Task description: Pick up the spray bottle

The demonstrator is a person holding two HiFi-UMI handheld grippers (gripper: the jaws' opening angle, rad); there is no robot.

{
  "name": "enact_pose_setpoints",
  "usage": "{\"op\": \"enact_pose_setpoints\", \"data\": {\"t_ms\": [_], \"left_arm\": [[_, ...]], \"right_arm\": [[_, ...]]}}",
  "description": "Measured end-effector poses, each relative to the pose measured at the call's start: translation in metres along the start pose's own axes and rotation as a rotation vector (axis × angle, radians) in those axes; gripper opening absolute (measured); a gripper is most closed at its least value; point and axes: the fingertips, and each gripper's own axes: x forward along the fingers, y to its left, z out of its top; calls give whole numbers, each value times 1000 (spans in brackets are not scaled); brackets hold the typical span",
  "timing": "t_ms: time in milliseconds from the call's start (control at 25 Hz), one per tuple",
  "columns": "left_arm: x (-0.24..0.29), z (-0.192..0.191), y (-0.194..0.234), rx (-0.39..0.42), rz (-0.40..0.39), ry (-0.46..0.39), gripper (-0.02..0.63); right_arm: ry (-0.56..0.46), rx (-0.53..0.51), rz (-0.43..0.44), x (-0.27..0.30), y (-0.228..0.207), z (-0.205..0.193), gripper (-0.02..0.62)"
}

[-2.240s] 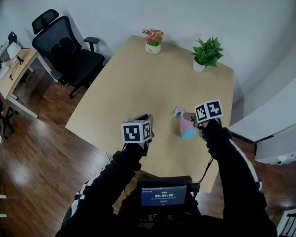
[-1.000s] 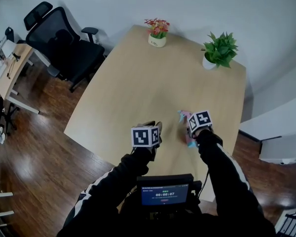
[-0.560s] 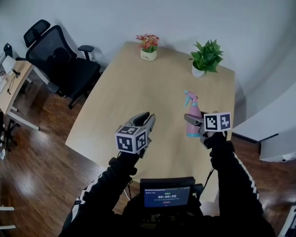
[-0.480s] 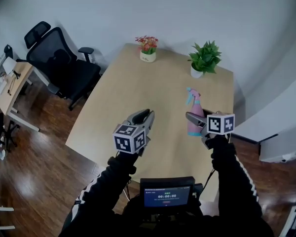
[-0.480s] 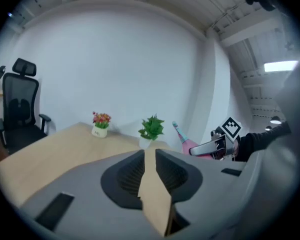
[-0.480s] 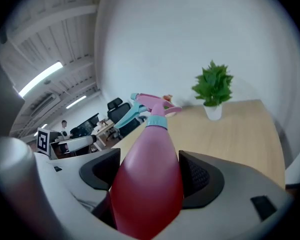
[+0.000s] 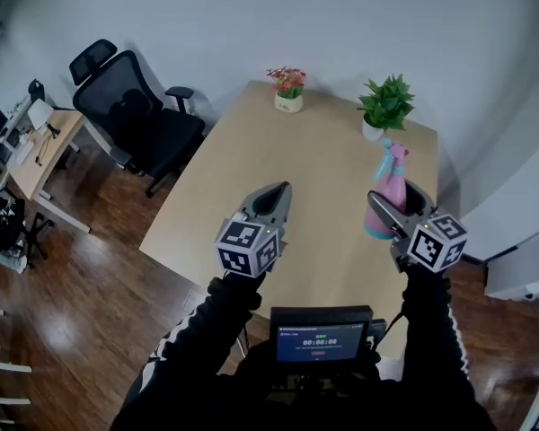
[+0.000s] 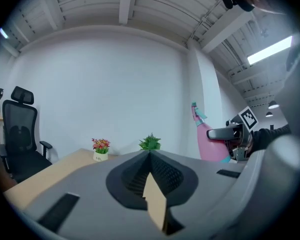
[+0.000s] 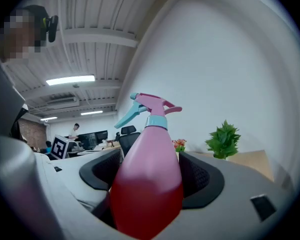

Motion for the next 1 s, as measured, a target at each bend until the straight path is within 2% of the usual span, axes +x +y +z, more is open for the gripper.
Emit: {"op": "enact_pose_setpoints", "data": {"t_ms": [160, 320, 1000], "left_arm": [[-16, 11, 1, 0, 16, -29, 0], [-23, 11, -3, -3, 31, -33, 0], [-46, 30, -18, -1, 57, -71, 0]], "right_arm": [[-42, -54, -16, -15, 15, 9, 357], [-74, -60, -18, -26, 18, 13, 357], [-92, -76, -23, -47, 30, 26, 357]]}}
